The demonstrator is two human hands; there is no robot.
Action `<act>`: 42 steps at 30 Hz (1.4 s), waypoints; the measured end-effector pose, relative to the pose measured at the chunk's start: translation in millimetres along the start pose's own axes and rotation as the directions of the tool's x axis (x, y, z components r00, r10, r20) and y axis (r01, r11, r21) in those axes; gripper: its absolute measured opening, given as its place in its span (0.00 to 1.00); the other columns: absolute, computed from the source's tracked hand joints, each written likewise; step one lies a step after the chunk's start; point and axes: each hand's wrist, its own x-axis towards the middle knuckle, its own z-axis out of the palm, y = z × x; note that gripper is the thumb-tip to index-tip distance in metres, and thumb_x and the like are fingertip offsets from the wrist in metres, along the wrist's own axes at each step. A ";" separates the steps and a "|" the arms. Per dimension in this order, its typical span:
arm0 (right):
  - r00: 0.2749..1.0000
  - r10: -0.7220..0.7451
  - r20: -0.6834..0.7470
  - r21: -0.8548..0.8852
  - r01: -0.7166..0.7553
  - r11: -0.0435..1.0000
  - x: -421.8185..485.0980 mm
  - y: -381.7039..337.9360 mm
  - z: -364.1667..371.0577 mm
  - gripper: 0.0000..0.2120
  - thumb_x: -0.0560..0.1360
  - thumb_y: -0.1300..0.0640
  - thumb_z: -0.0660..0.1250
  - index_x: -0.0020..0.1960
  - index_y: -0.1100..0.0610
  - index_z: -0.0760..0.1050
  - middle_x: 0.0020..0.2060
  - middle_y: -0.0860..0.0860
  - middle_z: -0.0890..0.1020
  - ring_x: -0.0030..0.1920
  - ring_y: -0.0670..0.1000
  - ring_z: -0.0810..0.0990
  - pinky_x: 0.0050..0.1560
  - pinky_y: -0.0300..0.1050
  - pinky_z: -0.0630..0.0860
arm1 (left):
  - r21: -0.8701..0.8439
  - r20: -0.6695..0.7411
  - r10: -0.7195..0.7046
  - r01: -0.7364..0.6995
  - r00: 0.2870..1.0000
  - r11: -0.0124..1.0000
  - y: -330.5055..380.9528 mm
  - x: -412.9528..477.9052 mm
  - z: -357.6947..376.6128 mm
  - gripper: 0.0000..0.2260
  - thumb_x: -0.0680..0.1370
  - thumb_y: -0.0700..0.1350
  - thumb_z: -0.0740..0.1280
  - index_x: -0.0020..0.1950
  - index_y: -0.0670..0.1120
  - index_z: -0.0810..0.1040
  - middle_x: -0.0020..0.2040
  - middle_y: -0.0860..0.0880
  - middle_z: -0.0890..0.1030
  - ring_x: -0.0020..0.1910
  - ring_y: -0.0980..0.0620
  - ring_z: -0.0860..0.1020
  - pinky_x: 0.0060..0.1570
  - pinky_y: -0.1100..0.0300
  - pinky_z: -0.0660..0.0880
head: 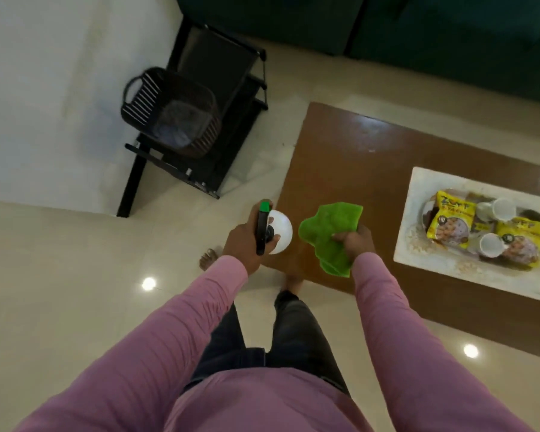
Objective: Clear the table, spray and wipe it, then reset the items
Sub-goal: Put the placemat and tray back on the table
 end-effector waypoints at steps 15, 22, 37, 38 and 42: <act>0.996 -0.046 -0.077 -0.008 0.045 0.999 -43.4 -62.9 201.7 0.18 0.74 0.65 0.68 0.63 0.62 0.73 0.59 0.65 0.78 0.57 0.66 0.77 0.56 0.56 0.73 | -0.114 -0.075 0.009 -0.018 0.997 0.993 -124.8 32.2 -218.3 0.33 0.75 0.48 0.73 0.75 0.58 0.61 0.58 0.52 0.82 0.57 0.47 0.80 0.61 0.51 0.75; 0.997 -0.063 -0.038 0.005 0.063 0.998 -35.2 -107.3 269.5 0.20 0.75 0.64 0.68 0.66 0.59 0.71 0.61 0.62 0.77 0.59 0.65 0.76 0.61 0.61 0.71 | -0.066 -0.065 0.090 -0.095 0.994 0.993 -146.4 110.5 -292.9 0.34 0.74 0.48 0.73 0.76 0.57 0.59 0.57 0.47 0.83 0.55 0.43 0.80 0.59 0.51 0.76; 0.996 -0.077 0.034 0.125 0.072 0.990 25.0 -232.9 349.9 0.17 0.76 0.64 0.66 0.64 0.56 0.71 0.56 0.55 0.78 0.53 0.57 0.77 0.57 0.55 0.73 | 0.185 -0.027 0.069 -0.063 0.997 0.981 -142.2 289.4 -366.4 0.36 0.74 0.47 0.73 0.74 0.59 0.54 0.61 0.42 0.80 0.59 0.38 0.78 0.59 0.47 0.74; 0.997 -0.076 0.034 0.138 0.070 0.988 28.5 -238.9 356.2 0.16 0.76 0.64 0.66 0.62 0.54 0.72 0.54 0.53 0.79 0.51 0.56 0.77 0.56 0.55 0.73 | 0.199 -0.013 0.074 -0.070 0.997 0.978 -144.5 299.3 -367.0 0.36 0.74 0.47 0.73 0.74 0.60 0.54 0.60 0.42 0.80 0.57 0.38 0.79 0.57 0.50 0.74; 0.995 -0.087 0.043 0.104 0.082 0.991 54.5 -254.0 387.3 0.14 0.76 0.62 0.67 0.58 0.49 0.71 0.50 0.49 0.79 0.55 0.58 0.77 0.62 0.61 0.72 | 0.241 0.059 0.083 -0.095 0.995 0.966 -159.6 341.5 -363.4 0.37 0.75 0.49 0.72 0.73 0.63 0.51 0.57 0.43 0.81 0.55 0.39 0.80 0.56 0.49 0.75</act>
